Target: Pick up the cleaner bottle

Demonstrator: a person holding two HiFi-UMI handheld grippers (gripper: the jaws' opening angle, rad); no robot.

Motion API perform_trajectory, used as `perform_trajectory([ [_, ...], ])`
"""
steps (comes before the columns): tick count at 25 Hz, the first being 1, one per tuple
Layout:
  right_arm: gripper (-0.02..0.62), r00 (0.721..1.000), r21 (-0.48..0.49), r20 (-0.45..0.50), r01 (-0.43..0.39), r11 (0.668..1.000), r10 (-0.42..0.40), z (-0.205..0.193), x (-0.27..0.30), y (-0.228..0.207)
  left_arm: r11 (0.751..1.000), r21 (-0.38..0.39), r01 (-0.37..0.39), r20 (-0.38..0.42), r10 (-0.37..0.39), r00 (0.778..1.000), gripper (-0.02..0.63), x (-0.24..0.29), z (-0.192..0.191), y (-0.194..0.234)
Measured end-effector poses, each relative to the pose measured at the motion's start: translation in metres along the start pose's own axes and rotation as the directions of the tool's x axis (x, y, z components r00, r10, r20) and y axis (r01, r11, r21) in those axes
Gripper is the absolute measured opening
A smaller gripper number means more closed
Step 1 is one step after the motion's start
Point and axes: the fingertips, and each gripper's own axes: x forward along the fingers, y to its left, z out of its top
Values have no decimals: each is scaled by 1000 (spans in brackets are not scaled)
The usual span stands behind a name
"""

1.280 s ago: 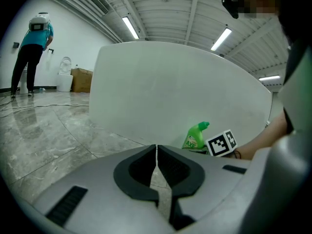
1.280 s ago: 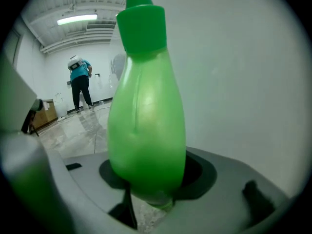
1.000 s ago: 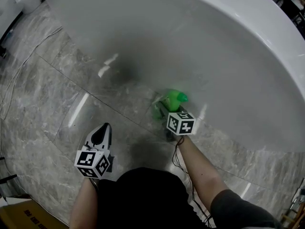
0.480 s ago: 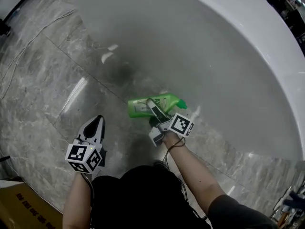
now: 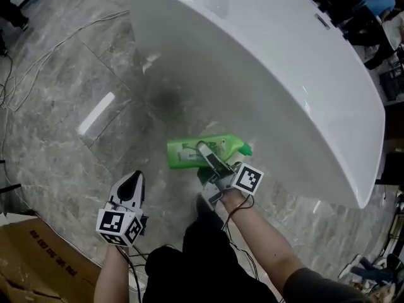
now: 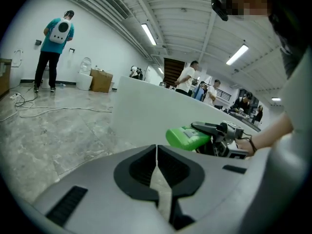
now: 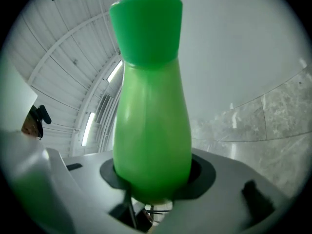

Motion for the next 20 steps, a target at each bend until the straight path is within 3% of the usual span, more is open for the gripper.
perform_trajectory([
  [10, 196, 999, 90, 46, -4, 996, 0, -67, -82, 212, 997, -34, 68, 47, -67, 997, 20, -164, 100, -89],
  [15, 196, 991, 155, 120, 46, 987, -65, -108, -144, 280, 994, -5, 107, 34, -106, 994, 20, -246, 122, -120],
  [20, 196, 985, 142, 145, 68, 988, -88, -125, -198, 330, 992, -13, 123, 34, -123, 992, 20, -295, 141, -144],
])
